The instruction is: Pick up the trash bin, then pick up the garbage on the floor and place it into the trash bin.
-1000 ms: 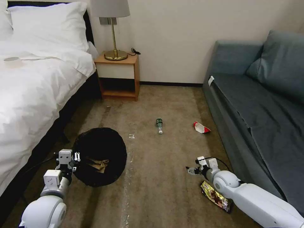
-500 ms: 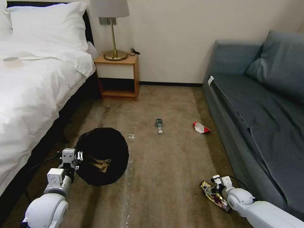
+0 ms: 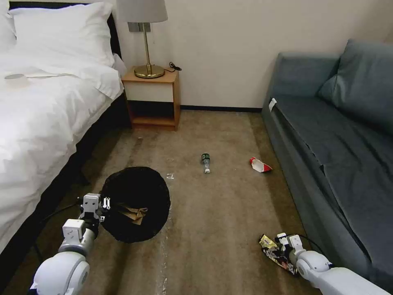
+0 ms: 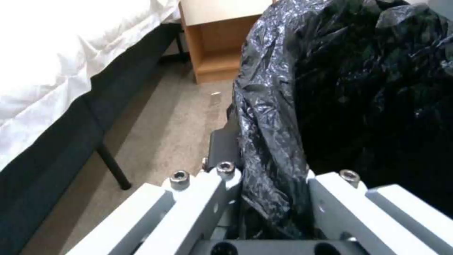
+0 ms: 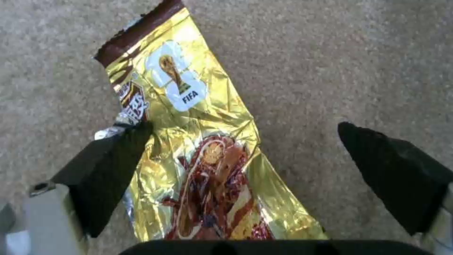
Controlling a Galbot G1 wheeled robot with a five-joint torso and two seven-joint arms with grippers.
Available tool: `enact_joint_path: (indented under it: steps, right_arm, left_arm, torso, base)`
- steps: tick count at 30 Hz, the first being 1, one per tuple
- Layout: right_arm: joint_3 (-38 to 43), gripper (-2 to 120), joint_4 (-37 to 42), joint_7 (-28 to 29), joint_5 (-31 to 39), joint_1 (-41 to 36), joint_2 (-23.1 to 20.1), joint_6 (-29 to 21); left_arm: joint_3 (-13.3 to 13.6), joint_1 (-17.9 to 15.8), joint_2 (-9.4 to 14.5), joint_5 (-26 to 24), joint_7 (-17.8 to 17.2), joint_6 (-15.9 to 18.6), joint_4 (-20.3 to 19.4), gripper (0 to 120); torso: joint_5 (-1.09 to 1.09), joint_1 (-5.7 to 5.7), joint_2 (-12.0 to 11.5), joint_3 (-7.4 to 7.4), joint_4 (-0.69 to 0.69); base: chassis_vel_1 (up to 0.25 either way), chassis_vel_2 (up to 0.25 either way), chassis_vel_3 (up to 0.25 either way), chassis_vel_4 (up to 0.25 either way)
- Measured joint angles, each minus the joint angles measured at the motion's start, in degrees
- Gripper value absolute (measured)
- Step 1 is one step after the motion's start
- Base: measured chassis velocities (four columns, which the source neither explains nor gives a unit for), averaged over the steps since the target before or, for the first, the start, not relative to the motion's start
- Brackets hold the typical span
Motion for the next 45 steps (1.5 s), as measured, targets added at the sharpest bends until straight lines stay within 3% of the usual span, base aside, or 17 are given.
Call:
enact_joint_path:
  steps: [8, 20, 34, 45]
  right_arm:
    - [1.29, 98, -2.26, -3.18, -0.83, -0.41, 1.23, 1.32]
    - [2.57, 59, -2.47, -6.21, -0.84, -1.43, 2.03, 1.92]
    - [3.45, 26, -2.24, -6.34, -0.85, -2.12, 2.09, 2.06]
    - [4.86, 0, -2.03, -5.43, -2.14, -3.57, 1.75, 2.3]
  left_arm:
    - [-0.71, 1.02, 0.55, -0.33, 0.16, -0.48, -0.4, 4]
    - [-1.05, 1.99, 0.87, -0.49, 0.16, -1.02, -0.47, 4]
    - [-0.91, 1.09, 0.9, -0.69, 0.17, -1.26, 0.68, 4]
    - [-0.11, 0.62, 0.38, -0.34, 0.18, -1.41, 0.69, 4]
  torso:
    - [-0.07, -0.01, 0.01, -0.01, -0.02]
    - [-0.04, -0.01, 0.04, -0.02, -0.02]
    - [0.08, -0.01, 0.01, 0.0, 0.06]
    - [0.05, -0.01, -0.02, 0.02, 0.05]
  base:
    - [0.0, 0.0, 0.0, 0.0]
    - [0.0, 0.0, 0.0, 0.0]
    - [0.0, 0.0, 0.0, 0.0]
    - [0.0, 0.0, 0.0, 0.0]
